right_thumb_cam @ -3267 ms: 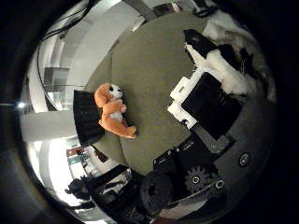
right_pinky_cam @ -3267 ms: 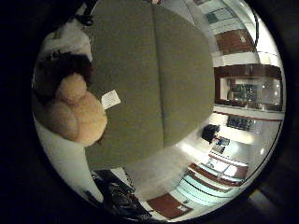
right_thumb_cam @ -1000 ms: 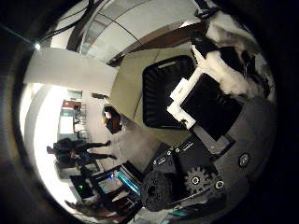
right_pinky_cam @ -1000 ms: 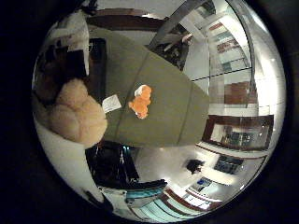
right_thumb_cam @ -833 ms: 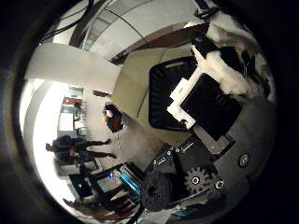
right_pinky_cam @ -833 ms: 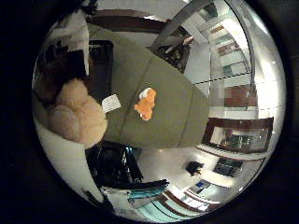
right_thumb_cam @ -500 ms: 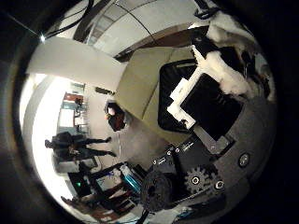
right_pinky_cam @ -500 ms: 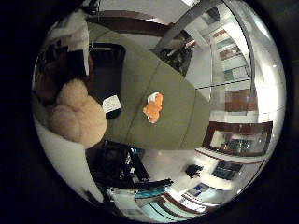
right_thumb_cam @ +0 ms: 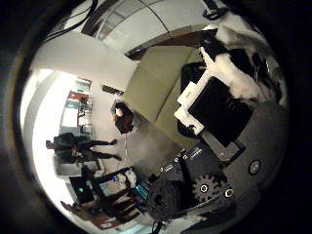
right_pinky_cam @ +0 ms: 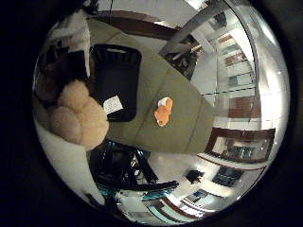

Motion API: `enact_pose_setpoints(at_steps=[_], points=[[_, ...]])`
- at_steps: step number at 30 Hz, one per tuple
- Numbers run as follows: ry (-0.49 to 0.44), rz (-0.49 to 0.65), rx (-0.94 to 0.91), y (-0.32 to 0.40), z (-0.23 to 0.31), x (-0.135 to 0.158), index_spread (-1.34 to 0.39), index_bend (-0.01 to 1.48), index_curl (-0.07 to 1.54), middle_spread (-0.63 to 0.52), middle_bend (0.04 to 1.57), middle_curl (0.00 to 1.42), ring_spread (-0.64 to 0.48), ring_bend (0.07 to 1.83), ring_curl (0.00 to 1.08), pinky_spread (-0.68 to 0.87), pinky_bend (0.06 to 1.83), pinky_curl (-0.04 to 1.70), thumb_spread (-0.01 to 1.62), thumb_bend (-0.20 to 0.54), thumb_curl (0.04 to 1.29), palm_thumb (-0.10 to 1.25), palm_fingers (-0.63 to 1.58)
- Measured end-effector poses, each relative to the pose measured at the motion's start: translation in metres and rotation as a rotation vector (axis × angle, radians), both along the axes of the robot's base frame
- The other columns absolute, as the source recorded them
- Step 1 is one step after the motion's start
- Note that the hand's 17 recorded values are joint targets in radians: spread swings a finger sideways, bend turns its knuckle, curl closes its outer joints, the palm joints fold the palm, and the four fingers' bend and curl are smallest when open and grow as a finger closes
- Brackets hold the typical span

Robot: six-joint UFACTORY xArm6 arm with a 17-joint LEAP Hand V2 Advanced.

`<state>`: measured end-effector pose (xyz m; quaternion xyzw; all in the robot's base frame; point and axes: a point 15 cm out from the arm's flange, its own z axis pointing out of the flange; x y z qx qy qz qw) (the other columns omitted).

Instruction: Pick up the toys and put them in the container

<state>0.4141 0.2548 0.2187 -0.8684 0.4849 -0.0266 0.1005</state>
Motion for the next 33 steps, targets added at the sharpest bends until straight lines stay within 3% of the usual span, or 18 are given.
enact_pose_setpoints(at_steps=[22, 25, 27, 29, 30, 32, 33], points=[[0.012, 0.050, 0.001, 0.034, -0.005, -0.021, -0.24, 1.11, 0.86, -0.15, 1.30, 0.83, -0.24, 1.32, 0.80, -0.18, 1.36, 0.93, 0.88, -0.017, 0.85, 1.04, 1.11], [0.007, 0.052, 0.005, 0.036, -0.004, -0.021, -0.25, 1.10, 0.86, -0.16, 1.30, 0.83, -0.24, 1.31, 0.80, -0.19, 1.36, 0.92, 0.89, -0.032, 0.83, 0.96, 1.11], [0.003, 0.051, 0.008, 0.036, -0.004, -0.020, -0.26, 0.98, 0.84, -0.17, 1.23, 0.81, -0.23, 1.31, 0.77, -0.22, 1.34, 0.87, 0.85, -0.047, 0.81, 0.87, 1.07], [0.001, 0.057, 0.007, 0.036, -0.003, -0.020, -0.30, 0.72, 0.80, -0.19, 1.11, 0.77, -0.23, 1.28, 0.72, -0.28, 1.34, 0.80, 0.84, -0.043, 0.76, 0.80, 0.86], [-0.003, 0.063, 0.007, 0.036, -0.001, -0.020, -0.32, 0.60, 0.78, -0.20, 1.04, 0.75, -0.23, 1.27, 0.70, -0.32, 1.33, 0.77, 0.87, -0.038, 0.73, 0.77, 0.79], [-0.009, 0.066, 0.009, 0.035, 0.002, -0.020, -0.34, 0.48, 0.75, -0.20, 0.96, 0.72, -0.22, 1.26, 0.68, -0.34, 1.32, 0.74, 0.91, -0.028, 0.70, 0.77, 0.68], [-0.008, 0.067, 0.008, 0.035, 0.002, -0.019, -0.37, 0.39, 0.72, -0.21, 0.89, 0.70, -0.21, 1.22, 0.66, -0.35, 1.30, 0.73, 0.97, -0.026, 0.67, 0.76, 0.51]])
